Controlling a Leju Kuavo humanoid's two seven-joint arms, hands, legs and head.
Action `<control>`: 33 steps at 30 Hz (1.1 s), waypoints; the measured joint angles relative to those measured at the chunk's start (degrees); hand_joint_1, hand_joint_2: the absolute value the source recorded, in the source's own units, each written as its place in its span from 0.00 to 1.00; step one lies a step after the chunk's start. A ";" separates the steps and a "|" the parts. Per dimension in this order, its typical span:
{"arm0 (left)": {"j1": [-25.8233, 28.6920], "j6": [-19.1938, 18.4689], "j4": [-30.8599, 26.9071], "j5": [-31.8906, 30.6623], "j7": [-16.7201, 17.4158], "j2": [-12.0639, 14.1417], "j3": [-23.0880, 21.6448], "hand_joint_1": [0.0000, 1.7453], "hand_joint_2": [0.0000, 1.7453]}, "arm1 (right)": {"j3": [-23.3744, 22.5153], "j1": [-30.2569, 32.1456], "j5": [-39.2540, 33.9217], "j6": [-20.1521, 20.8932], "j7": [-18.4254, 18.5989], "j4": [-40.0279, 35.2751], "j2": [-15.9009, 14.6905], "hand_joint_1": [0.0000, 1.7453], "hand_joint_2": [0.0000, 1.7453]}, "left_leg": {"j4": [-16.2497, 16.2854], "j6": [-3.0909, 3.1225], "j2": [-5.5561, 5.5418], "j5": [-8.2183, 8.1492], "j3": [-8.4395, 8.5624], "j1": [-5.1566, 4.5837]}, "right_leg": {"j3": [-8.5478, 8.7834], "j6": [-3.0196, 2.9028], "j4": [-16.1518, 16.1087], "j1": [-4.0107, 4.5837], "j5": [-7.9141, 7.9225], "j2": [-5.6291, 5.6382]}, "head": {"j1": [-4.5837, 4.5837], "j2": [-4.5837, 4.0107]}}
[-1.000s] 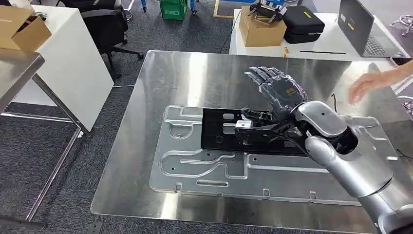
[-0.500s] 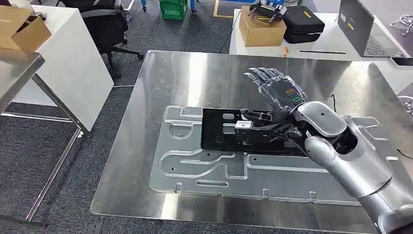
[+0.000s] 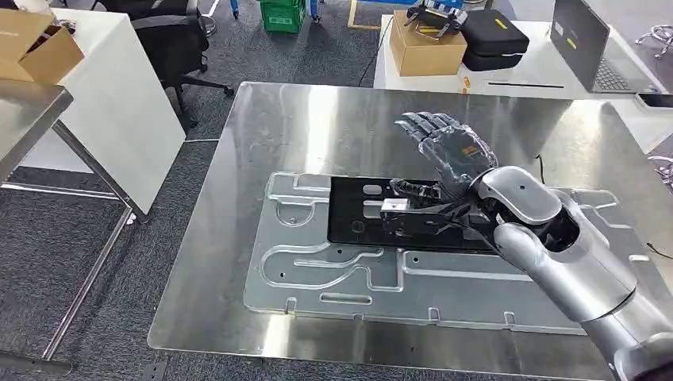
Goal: Take the parts from the cabinet and place them on the table.
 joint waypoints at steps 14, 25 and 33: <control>-0.06 0.04 -0.04 0.09 -0.17 -0.17 0.04 0.00 0.00 | 0.02 -0.05 0.00 -0.17 0.00 0.79 0.39 0.00 0.00 | -1.58 2.02 0.53 1.17 0.11 0.17 | -7.40 1.65 16.15 -0.73 -7.86 0.72 | 0.13 0.00; 0.00 0.07 -0.09 0.09 -0.22 -0.42 0.07 0.00 0.00 | 0.02 -0.51 -0.02 -0.22 0.00 1.01 0.74 0.00 0.00 | 0.21 -1.76 0.76 -0.02 -2.69 0.65 | -3.63 -2.25 0.77 -0.29 3.45 0.92 | 0.00 0.00; -0.08 0.04 -0.13 0.11 -0.26 -0.37 0.07 0.00 0.00 | 0.04 -0.59 -0.02 -0.15 0.00 1.29 0.92 0.00 0.00 | 7.50 0.47 0.90 -4.23 2.91 -1.16 | -9.74 -3.16 1.68 1.45 7.55 0.54 | -0.02 0.00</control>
